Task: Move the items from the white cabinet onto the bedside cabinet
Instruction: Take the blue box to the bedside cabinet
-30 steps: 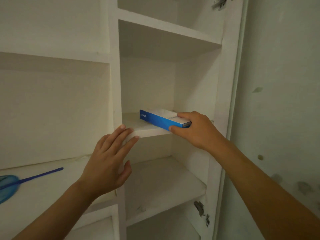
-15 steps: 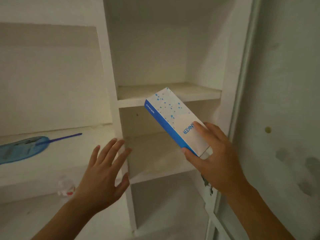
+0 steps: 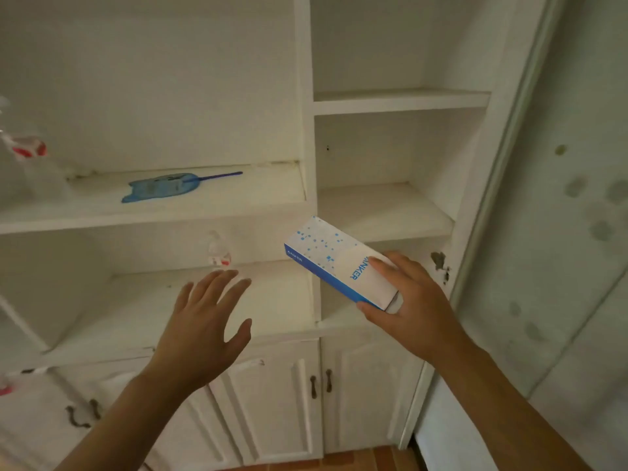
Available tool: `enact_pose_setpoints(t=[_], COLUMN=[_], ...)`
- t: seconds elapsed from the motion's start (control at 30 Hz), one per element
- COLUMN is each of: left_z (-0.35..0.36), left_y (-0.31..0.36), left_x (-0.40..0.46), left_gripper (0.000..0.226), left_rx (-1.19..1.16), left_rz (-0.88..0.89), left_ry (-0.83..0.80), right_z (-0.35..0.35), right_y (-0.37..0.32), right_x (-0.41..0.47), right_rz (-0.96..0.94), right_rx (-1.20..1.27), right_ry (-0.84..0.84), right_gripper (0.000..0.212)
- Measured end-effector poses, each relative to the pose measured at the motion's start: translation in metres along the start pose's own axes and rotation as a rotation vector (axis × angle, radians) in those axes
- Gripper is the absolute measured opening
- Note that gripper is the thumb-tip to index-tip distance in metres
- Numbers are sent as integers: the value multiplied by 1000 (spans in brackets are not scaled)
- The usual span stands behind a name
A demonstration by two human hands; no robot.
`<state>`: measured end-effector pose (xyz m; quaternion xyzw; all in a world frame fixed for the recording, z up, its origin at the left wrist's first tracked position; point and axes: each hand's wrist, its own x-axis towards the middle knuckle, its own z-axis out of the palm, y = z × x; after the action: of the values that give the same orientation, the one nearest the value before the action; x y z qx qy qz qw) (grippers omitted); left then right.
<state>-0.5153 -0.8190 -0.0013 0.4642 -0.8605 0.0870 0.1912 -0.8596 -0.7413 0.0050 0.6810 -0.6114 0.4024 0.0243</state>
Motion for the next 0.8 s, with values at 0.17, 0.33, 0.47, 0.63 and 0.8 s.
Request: enact_pose_setpoints(t=[0.17, 0.33, 0.47, 0.63, 0.8], left_z=[-30, -76, -125, -181, -220], left_y=[-42, -79, -103, -129, -141], left_x=[-130, -267, -367, -476, -577], left_gripper=[65, 67, 69, 68, 66], left_rx=[7, 91, 183, 216, 272], left_rz=[-144, -328, -491, -696, -920], left_ry=[-55, -96, -125, -85, -18], right_z=[41, 86, 128, 176, 231], right_y=[-81, -180, -263, -367, -474], right_x=[-66, -107, -129, -150, -167], right_rz=[-17, -130, -242, -411, -609], right_rx=[56, 128, 176, 250, 353], right_ry=[-119, -275, -375, -487, -602], right_gripper=[78, 77, 75, 74, 74])
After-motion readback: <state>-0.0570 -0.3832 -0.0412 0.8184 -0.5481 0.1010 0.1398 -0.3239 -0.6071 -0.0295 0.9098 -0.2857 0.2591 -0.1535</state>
